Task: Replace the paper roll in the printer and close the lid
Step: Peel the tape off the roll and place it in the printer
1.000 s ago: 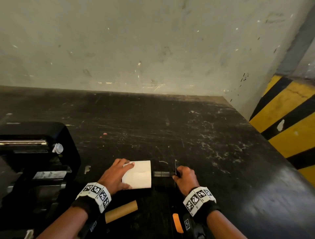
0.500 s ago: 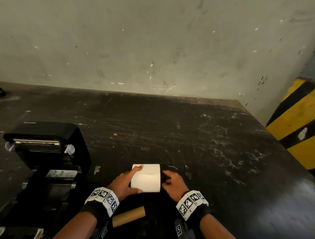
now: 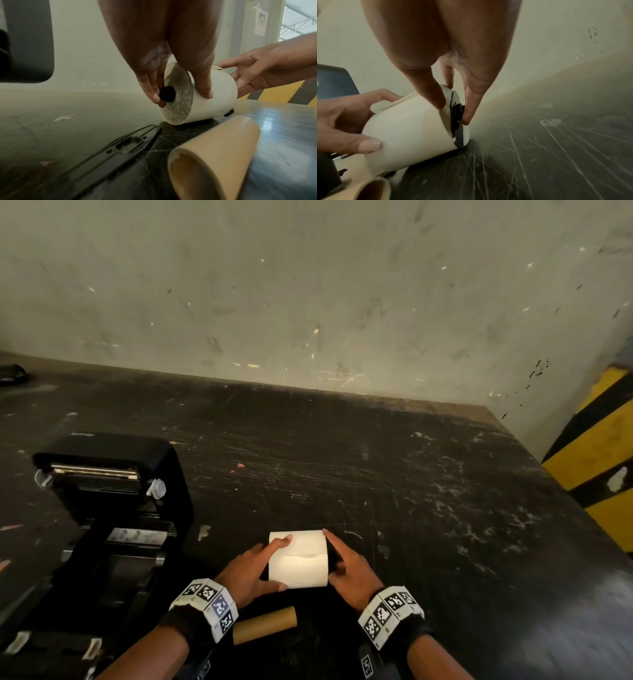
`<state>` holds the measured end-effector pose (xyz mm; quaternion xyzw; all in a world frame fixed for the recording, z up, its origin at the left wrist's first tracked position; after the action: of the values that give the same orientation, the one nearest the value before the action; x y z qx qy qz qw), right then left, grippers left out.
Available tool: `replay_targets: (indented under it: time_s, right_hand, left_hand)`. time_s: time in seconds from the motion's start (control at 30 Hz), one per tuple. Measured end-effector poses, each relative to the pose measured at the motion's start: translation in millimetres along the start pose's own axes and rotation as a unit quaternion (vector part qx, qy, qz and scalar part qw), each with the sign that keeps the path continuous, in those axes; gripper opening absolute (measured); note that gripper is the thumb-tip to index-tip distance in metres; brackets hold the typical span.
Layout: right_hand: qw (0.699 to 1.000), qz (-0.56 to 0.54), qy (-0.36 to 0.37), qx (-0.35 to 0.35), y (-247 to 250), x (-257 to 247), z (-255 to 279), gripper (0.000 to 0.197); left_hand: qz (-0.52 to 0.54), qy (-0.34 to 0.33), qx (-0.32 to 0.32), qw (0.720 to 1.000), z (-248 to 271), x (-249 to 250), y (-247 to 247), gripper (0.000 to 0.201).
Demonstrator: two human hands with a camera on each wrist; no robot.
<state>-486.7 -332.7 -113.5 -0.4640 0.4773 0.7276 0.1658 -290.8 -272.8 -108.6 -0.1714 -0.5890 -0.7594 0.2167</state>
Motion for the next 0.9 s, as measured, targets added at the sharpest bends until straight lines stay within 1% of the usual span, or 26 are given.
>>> replay_targets:
  time_s: [0.17, 0.27, 0.33, 0.5, 0.57, 0.67, 0.8, 0.83, 0.9]
  right_hand:
    - [1.0, 0.005, -0.006, -0.019, -4.5, -5.3, 4.7, 0.08]
    - [1.0, 0.023, -0.015, -0.014, -5.4, -9.1, 7.3, 0.083]
    - [0.998, 0.058, -0.023, -0.009, -3.9, -12.2, 8.9, 0.088]
    - [0.982, 0.177, -0.048, -0.046, -13.2, -26.3, 7.7, 0.101]
    - [0.976, 0.206, -0.062, -0.033, -22.3, -27.7, 4.1, 0.099]
    - [0.973, 0.219, -0.069, -0.001, -26.6, -28.1, 0.5, 0.092]
    - [0.972, 0.225, -0.073, 0.0, -22.9, -27.4, -2.0, 0.091]
    - [0.972, 0.222, -0.073, 0.001, -22.1, -27.4, -2.3, 0.09]
    - [0.974, 0.214, -0.07, 0.003, -22.3, -28.2, -1.6, 0.09]
  left_hand:
    - [-0.033, -0.011, 0.011, 0.999, 5.2, -1.9, -0.3, 0.082]
    - [-0.033, -0.019, 0.014, 0.999, 7.6, -0.3, -0.8, 0.081]
    - [-0.031, -0.023, 0.012, 0.999, 8.5, 0.2, -1.6, 0.081]
    - [-0.046, -0.034, 0.02, 0.998, 8.1, 0.3, -1.3, 0.08]
    - [-0.054, -0.04, 0.02, 0.998, 9.3, 0.4, -1.0, 0.081]
    - [-0.057, -0.036, 0.009, 0.998, 10.3, 0.5, -0.3, 0.081]
    - [-0.024, -0.037, -0.01, 0.999, 16.3, -2.7, 2.0, 0.092]
    - [-0.004, -0.035, -0.001, 0.999, 18.4, -5.8, 5.1, 0.094]
    - [0.034, -0.011, 0.05, 0.998, 23.9, -17.5, 15.0, 0.092]
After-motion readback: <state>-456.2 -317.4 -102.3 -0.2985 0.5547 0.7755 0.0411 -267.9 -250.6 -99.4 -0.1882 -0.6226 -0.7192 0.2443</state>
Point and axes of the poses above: each hand's wrist, its own z-axis away from the middle knuckle, its own y-axis out of the back of the hand, x = y × z, the point moved 4 cm from there along -z, towards the middle knuckle, and after that the axes turned 2 degrees about x, right-handed, at the moved point
